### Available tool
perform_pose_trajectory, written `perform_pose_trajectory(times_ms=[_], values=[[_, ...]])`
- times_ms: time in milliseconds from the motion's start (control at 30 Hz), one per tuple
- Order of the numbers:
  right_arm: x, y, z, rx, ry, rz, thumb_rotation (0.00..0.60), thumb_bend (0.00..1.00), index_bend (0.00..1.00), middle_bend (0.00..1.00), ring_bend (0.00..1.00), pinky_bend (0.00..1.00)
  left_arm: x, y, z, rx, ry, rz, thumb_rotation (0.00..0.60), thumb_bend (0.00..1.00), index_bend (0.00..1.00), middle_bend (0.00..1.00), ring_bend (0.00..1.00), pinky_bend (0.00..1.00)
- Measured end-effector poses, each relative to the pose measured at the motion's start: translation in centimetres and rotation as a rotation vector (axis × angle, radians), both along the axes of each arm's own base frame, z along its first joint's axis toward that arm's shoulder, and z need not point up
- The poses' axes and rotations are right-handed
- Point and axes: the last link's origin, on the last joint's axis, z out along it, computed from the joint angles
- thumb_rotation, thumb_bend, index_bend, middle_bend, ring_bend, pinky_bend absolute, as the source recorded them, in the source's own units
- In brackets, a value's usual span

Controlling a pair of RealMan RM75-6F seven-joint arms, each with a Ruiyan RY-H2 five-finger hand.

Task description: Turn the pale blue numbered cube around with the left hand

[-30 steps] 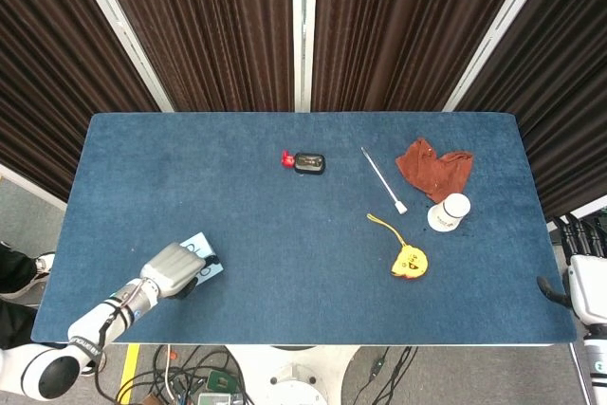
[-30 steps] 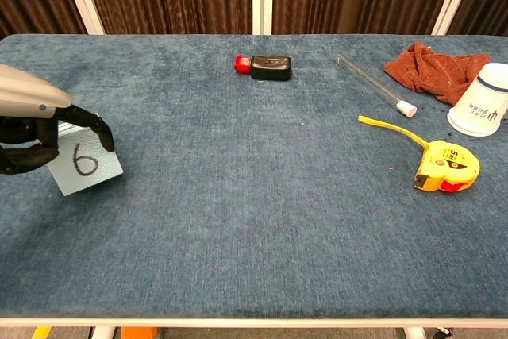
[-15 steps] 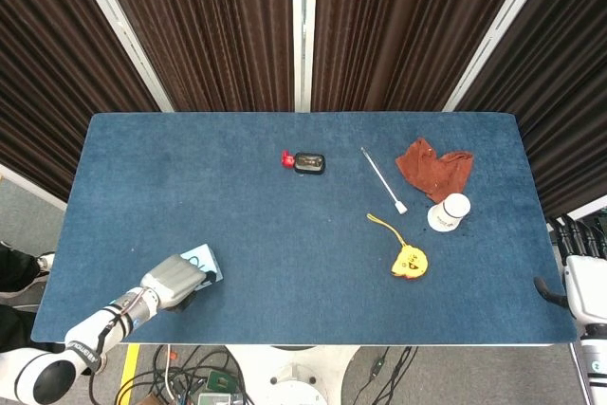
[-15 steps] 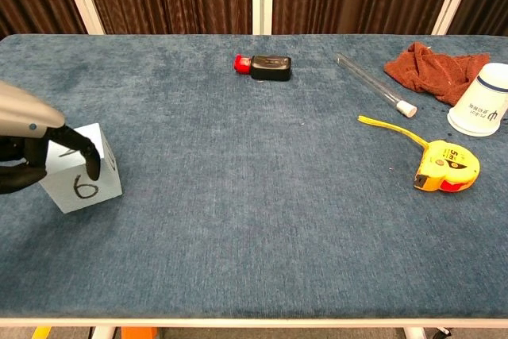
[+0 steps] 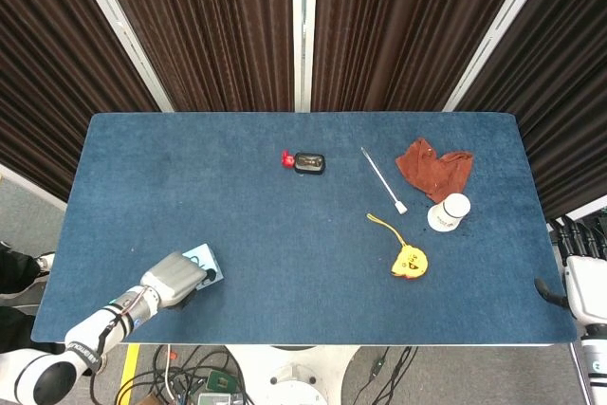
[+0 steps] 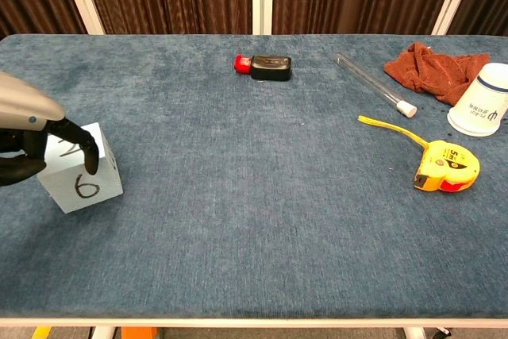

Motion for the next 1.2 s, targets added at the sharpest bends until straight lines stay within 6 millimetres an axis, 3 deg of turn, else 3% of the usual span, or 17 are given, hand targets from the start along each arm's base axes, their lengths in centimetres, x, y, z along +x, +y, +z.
perform_pose_trajectory(times_ms=[800, 1200], values=[[-0.4, -0.1, 0.0, 0.008, -0.004, -0.019, 0.600, 0.18, 0.00, 0.00, 0.00, 0.00, 0.5, 1.7, -1.0, 0.042, 0.003, -0.031, 0.600, 0.63, 0.19, 0.84, 0.90, 0.88], [-0.5, -0.1, 0.0, 0.013, -0.005, -0.024, 0.600, 0.18, 0.00, 0.00, 0.00, 0.00, 1.9, 3.0, -1.6, 0.029, 0.033, -0.055, 0.600, 0.63, 0.19, 0.84, 0.90, 0.88]])
